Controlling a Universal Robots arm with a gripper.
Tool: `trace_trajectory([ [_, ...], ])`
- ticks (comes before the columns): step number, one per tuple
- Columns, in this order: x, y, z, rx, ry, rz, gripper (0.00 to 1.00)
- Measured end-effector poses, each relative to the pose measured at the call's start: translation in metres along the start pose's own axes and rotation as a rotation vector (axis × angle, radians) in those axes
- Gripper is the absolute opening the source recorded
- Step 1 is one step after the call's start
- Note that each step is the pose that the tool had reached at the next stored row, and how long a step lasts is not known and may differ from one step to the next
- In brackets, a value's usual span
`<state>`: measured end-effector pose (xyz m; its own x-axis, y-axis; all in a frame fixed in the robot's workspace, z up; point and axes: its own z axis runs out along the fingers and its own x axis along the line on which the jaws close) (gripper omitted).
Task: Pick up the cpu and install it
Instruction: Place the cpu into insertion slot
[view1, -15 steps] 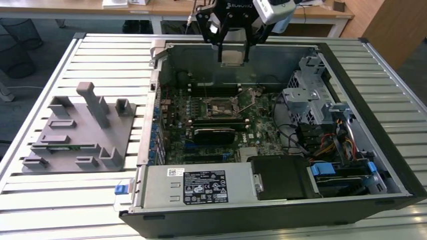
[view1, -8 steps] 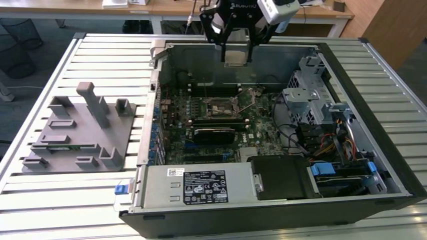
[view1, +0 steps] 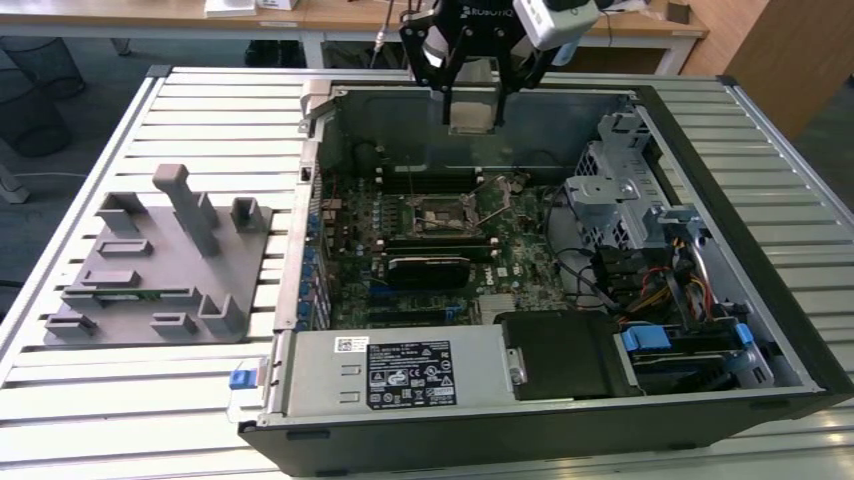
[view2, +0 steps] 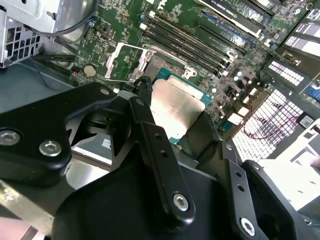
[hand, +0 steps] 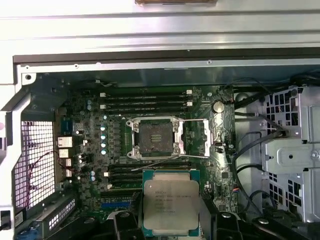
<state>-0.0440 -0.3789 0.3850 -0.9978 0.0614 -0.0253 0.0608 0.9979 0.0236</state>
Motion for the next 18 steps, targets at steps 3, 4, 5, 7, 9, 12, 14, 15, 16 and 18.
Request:
trace_trajectory([
  [3, 0.0, 0.0, 0.0003, 0.0022, -0.0005, 0.016, 0.54],
  [4, 0.0, 0.0, 0.0004, 0.0029, -0.0006, 0.021, 0.54],
  [5, 0.0, 0.0, 0.0006, 0.0035, -0.0008, 0.026, 0.54],
  [7, 0.0, 0.0, 0.0008, 0.0047, -0.0011, 0.037, 0.54],
  [9, 0.0, 0.0, 0.001, 0.0056, -0.0013, 0.046, 0.54],
  [12, 0.0, 0.0, 0.0012, 0.0067, -0.0017, 0.058, 0.54],
  [14, 0.0, 0.0, 0.0014, 0.0076, -0.0019, 0.066, 0.54],
  [15, 0.0, 0.0, 0.0015, 0.0079, -0.002, 0.069, 0.54],
  [16, 0.0001, 0.0, 0.0016, 0.0085, -0.0021, 0.073, 0.54],
  [18, 0.0001, 0.0, 0.0018, 0.0094, -0.0023, 0.08, 0.54],
])
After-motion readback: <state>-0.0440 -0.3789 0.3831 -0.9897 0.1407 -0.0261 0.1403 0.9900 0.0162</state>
